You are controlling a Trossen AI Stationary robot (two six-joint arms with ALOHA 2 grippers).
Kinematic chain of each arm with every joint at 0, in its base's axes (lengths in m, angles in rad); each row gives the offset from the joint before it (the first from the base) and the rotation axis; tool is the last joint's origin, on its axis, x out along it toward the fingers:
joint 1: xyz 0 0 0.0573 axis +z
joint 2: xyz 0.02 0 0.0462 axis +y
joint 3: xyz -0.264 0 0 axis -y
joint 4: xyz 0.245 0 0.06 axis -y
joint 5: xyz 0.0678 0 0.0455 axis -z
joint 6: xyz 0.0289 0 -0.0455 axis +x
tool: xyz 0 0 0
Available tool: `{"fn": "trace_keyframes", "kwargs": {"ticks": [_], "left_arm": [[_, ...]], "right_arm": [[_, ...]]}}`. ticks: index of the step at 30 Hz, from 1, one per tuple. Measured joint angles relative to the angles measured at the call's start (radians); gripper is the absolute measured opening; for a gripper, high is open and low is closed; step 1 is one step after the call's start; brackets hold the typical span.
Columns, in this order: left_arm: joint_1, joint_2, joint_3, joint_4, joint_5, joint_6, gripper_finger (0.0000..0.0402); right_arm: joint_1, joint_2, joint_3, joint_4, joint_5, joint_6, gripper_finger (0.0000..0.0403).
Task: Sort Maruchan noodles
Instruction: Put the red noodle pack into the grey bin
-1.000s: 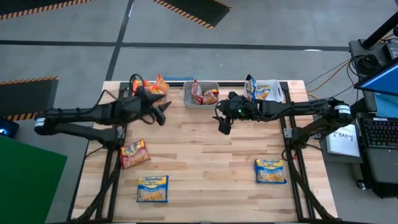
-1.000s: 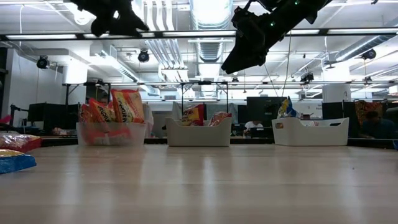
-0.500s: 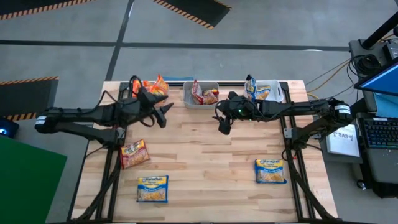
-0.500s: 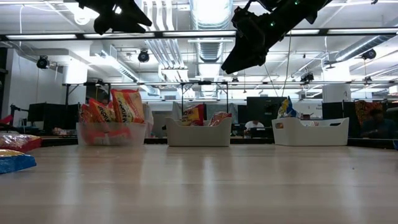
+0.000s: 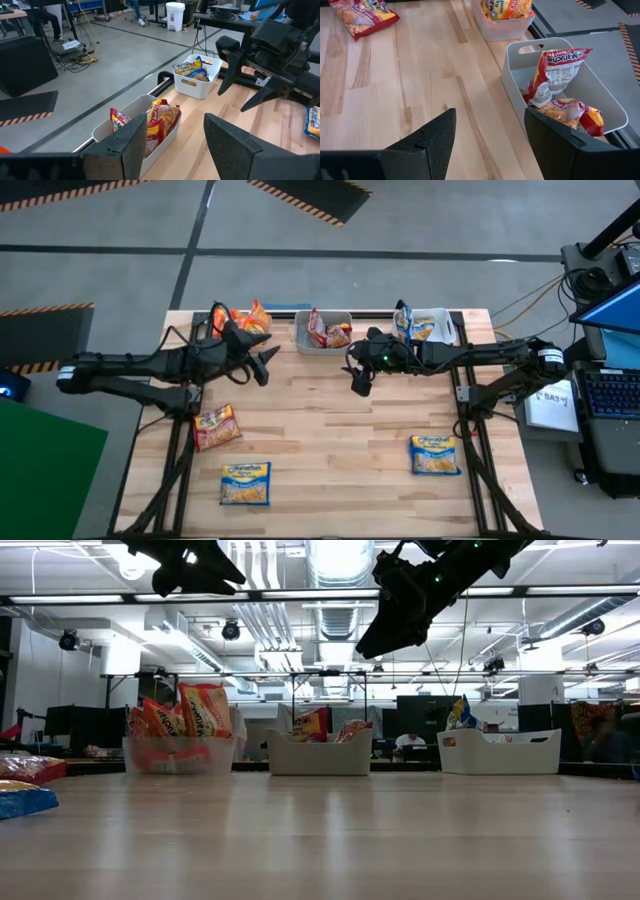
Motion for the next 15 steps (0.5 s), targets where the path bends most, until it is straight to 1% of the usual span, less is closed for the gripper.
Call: {"fn": "trace_keyframes", "kwargs": {"ticks": [15], "left_arm": [[-0.017,0.000,-0.006,-0.011,0.001,-0.011,0.0180]], "right_arm": [[0.000,0.000,0.000,0.000,0.000,0.000,0.0224]]}}
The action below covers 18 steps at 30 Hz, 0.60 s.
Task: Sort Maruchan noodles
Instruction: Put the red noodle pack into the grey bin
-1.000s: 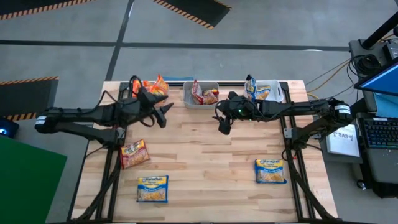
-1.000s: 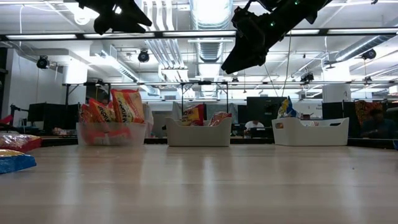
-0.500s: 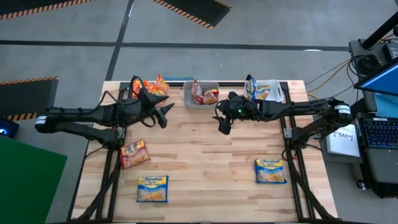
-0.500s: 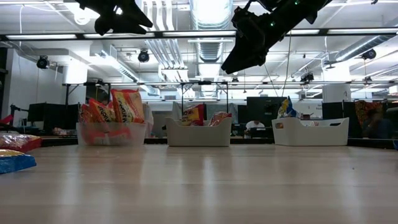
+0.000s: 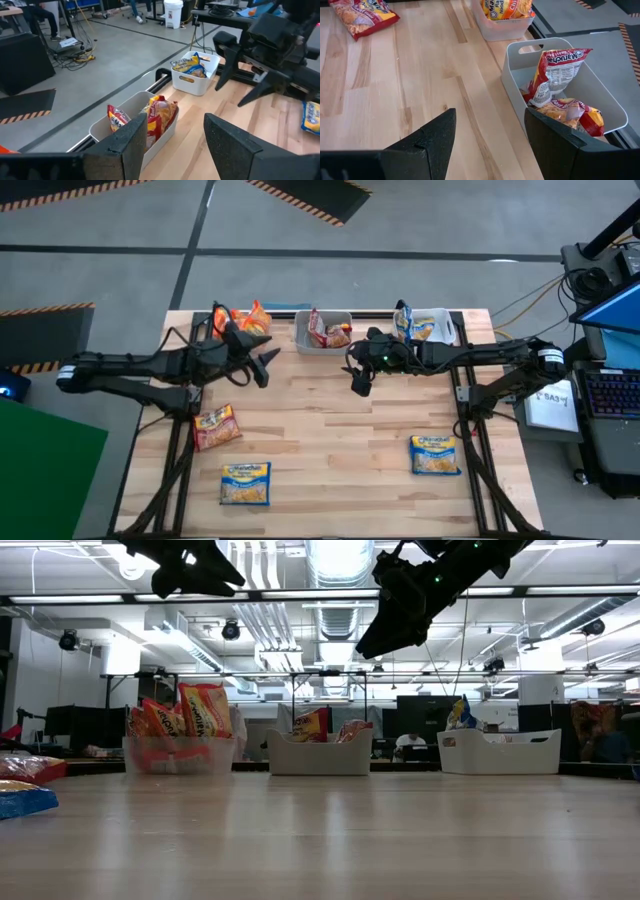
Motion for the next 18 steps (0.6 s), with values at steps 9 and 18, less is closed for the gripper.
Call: {"fn": "trace_keyframes", "kwargs": {"ticks": [9,18], "left_arm": [[-0.068,0.006,-0.043,-0.006,0.041,-0.015,0.0180],[-0.165,0.100,-0.060,-0.088,0.344,-0.085,0.0180]], "right_arm": [[0.000,0.005,-0.003,0.068,-0.001,0.021,0.0224],[0.020,0.065,0.000,0.138,-0.620,0.187,0.0224]]}}
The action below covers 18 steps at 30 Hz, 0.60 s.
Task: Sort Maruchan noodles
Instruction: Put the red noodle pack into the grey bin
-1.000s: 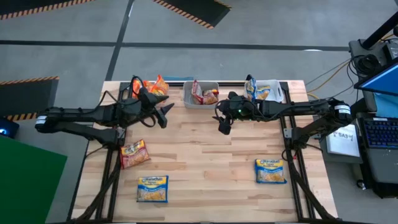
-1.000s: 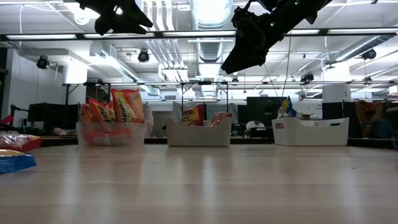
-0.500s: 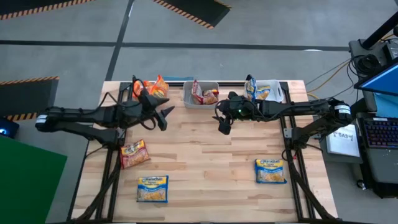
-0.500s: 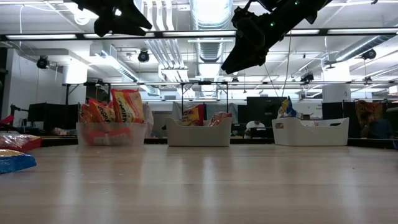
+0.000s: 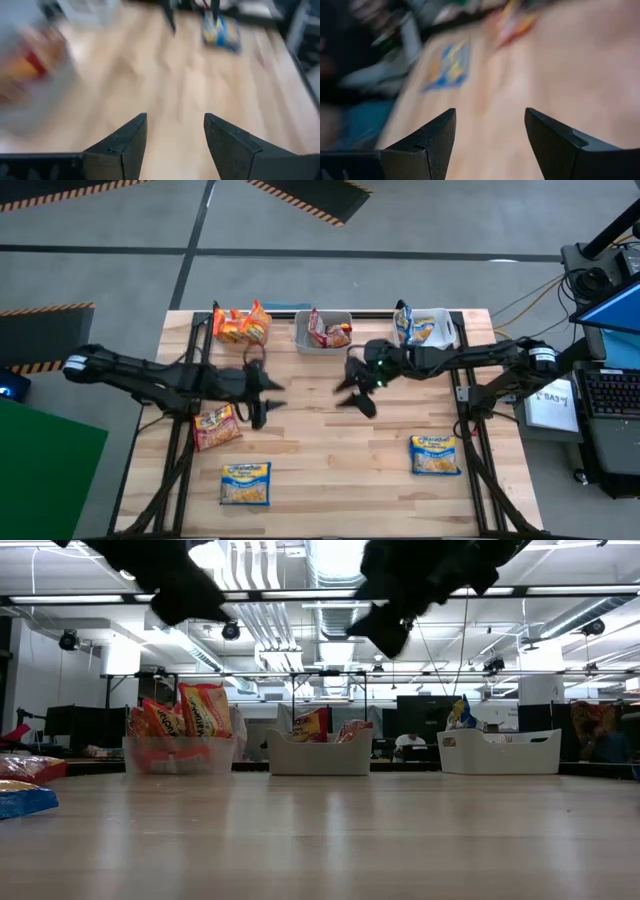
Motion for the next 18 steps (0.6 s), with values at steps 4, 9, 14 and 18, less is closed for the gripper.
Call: {"fn": "trace_keyframes", "kwargs": {"ticks": [4,9,14,18], "left_arm": [[-0.047,0.064,0.006,-0.185,0.060,-0.190,0.0180],[-0.087,0.163,0.014,-0.527,0.065,-0.507,0.0178],[-0.133,0.277,0.014,-0.720,0.086,-0.665,0.0166],[-0.153,0.330,0.014,-0.748,0.120,-0.685,0.0155]], "right_arm": [[0.005,0.000,0.011,-0.283,-0.036,0.150,0.0224],[0.005,-0.010,0.021,-0.596,0.117,0.330,0.0224],[0.009,-0.011,0.022,-0.760,0.133,0.401,0.0224],[0.020,-0.011,0.022,-0.794,0.131,0.406,0.0224]]}}
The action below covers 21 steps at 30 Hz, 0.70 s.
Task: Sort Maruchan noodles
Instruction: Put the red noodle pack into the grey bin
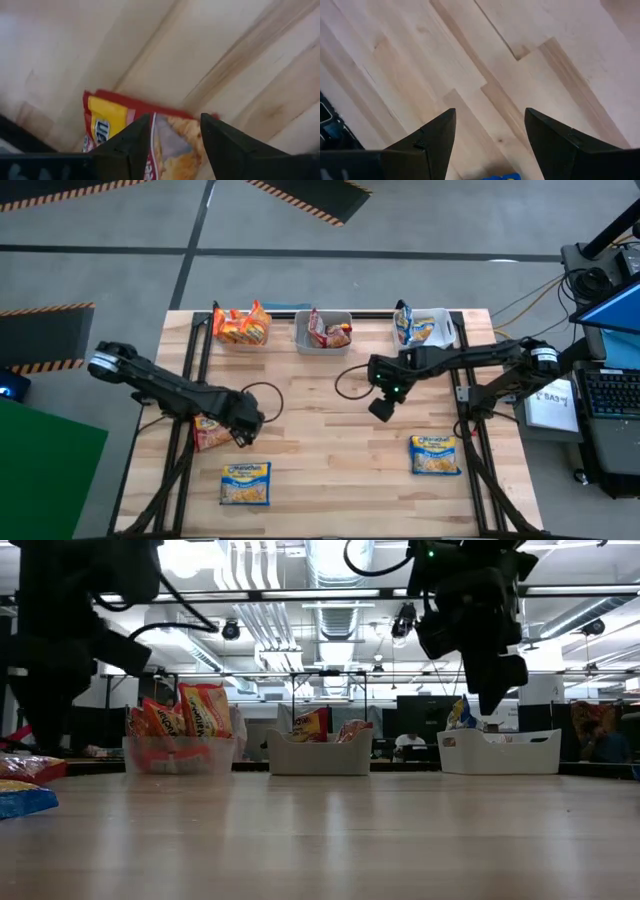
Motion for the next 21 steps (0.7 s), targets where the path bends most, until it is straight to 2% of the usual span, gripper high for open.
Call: {"fn": "trace_keyframes", "kwargs": {"ticks": [6,12,21], "left_arm": [[-0.008,0.027,0.000,-0.148,0.004,-0.069,0.0141],[-0.010,0.022,0.000,-0.153,0.000,-0.082,0.0128],[-0.055,0.021,0.000,-0.213,0.024,-0.155,0.0114]], "right_arm": [[0.012,0.000,0.000,-0.001,-0.001,0.000,0.0224],[0.011,-0.001,0.000,0.026,0.000,-0.001,0.0224],[0.011,-0.001,0.000,0.170,0.000,-0.001,0.0224]]}}
